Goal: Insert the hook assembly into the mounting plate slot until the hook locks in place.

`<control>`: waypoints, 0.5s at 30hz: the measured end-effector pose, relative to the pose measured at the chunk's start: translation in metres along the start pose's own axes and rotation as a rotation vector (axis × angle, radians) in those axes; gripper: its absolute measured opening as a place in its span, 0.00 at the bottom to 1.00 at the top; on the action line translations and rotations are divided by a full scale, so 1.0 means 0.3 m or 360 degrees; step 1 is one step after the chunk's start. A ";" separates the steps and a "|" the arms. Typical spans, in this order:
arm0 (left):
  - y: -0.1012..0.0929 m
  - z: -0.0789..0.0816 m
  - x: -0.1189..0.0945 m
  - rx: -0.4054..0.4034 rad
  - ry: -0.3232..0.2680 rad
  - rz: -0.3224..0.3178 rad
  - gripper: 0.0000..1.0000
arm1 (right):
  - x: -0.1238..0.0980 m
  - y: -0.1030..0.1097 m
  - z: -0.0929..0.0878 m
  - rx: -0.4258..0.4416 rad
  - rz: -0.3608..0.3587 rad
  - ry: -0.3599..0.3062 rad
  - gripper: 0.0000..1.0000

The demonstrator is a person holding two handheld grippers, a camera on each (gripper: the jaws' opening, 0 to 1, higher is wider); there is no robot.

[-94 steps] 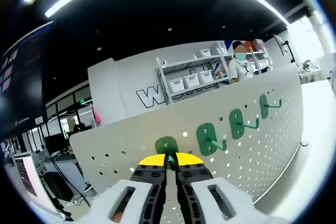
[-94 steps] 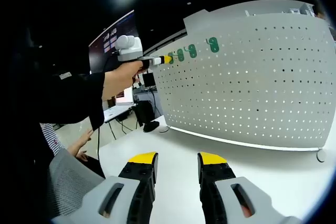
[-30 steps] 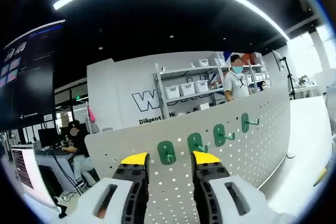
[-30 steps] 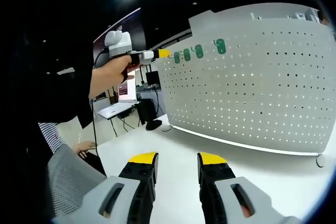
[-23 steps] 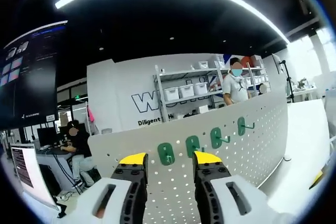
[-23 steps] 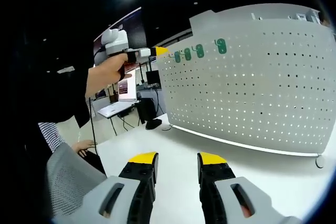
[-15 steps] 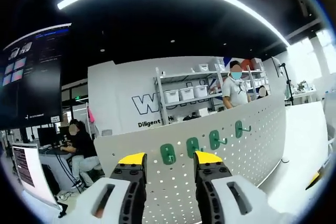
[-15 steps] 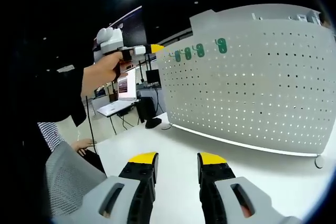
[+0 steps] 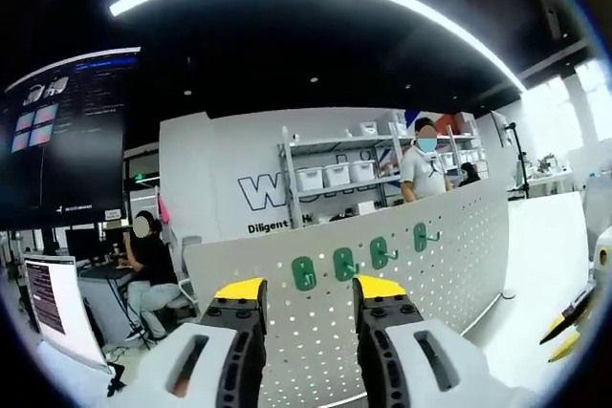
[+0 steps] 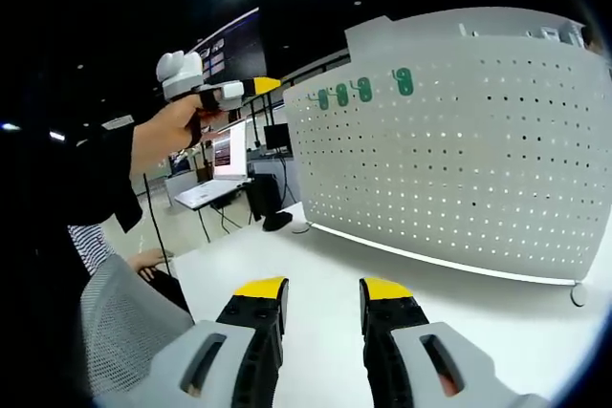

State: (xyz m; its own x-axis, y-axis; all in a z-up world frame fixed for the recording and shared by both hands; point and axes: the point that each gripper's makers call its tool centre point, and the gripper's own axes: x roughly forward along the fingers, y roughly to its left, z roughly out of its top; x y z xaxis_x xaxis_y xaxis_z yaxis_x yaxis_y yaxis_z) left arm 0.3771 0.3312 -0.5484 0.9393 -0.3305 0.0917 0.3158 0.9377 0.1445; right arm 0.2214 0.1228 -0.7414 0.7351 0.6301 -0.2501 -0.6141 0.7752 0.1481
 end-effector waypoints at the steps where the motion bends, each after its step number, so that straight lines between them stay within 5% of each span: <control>1: -0.001 0.000 -0.006 -0.0003 -0.0001 -0.0002 0.37 | 0.000 0.000 0.000 -0.0001 -0.0001 0.0000 0.30; 15: -0.048 0.000 -0.102 -0.0037 -0.0022 -0.0056 0.37 | -0.002 0.000 -0.001 -0.0007 -0.0012 0.0004 0.30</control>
State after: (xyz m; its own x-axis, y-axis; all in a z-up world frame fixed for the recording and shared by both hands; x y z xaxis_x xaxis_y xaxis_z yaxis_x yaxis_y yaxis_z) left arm 0.3438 0.3277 -0.5533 0.9257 -0.3646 0.1008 0.3518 0.9277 0.1247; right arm 0.2207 0.1224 -0.7415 0.7389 0.6242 -0.2537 -0.6099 0.7797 0.1418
